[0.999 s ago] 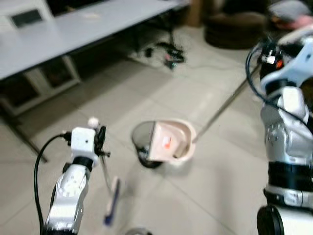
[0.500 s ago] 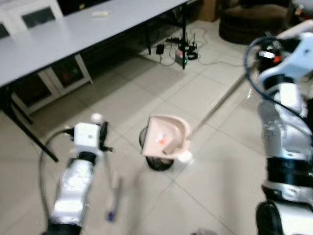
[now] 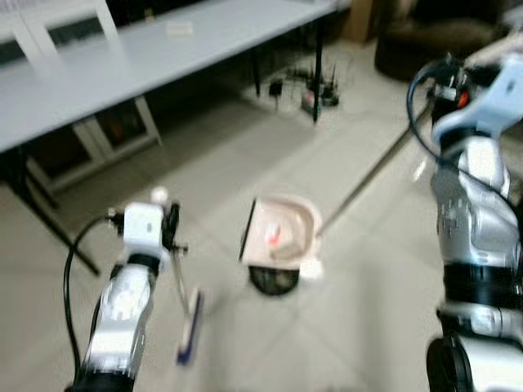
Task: Sweep floor
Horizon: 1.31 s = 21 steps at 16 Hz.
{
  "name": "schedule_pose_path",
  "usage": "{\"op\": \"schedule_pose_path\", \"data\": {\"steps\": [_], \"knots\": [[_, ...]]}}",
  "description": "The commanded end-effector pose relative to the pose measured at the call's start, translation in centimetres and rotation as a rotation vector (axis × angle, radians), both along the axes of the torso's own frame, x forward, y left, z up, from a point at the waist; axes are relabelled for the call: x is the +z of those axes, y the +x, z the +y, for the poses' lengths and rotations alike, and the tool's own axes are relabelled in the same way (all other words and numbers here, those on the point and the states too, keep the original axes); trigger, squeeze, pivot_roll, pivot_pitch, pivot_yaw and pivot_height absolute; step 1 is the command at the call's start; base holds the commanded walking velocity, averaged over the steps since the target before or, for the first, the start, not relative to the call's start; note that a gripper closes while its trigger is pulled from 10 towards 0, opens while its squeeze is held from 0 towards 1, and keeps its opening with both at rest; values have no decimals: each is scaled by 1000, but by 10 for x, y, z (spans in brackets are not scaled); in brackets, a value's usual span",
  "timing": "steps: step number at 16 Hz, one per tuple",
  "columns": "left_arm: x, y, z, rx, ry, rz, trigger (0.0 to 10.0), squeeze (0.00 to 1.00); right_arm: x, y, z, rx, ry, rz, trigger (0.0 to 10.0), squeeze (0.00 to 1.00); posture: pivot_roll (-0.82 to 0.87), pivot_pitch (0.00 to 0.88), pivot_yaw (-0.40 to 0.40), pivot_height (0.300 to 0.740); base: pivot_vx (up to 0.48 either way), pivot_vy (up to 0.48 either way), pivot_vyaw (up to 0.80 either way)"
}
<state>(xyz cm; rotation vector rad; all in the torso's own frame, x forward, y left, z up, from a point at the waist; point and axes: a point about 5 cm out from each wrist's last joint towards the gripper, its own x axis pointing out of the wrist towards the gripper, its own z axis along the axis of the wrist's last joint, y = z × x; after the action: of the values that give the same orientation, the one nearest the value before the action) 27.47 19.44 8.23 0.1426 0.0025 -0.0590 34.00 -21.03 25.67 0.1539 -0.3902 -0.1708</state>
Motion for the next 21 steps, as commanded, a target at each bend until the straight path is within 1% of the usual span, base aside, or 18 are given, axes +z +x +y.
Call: {"op": "schedule_pose_path", "data": {"steps": [1,6,8,21], "knots": [[8,4,-1,-12,5,-43,10000,0,15,-3,-5,-27,-6,-66,10000,0,-27,5,87,740,341,0,0],[7,3,-3,-11,6,-41,10000,0,16,-3,-7,-32,-8,-69,10000,0,-28,6,84,740,337,0,0],[7,3,-4,-14,5,-42,10000,0,18,-3,-8,-34,-22,-72,10000,0,-30,10,84,740,337,0,0],[7,3,-4,-14,5,-42,10000,0,18,-3,-8,-34,-22,-72,10000,0,-30,10,84,740,337,0,0]]}}
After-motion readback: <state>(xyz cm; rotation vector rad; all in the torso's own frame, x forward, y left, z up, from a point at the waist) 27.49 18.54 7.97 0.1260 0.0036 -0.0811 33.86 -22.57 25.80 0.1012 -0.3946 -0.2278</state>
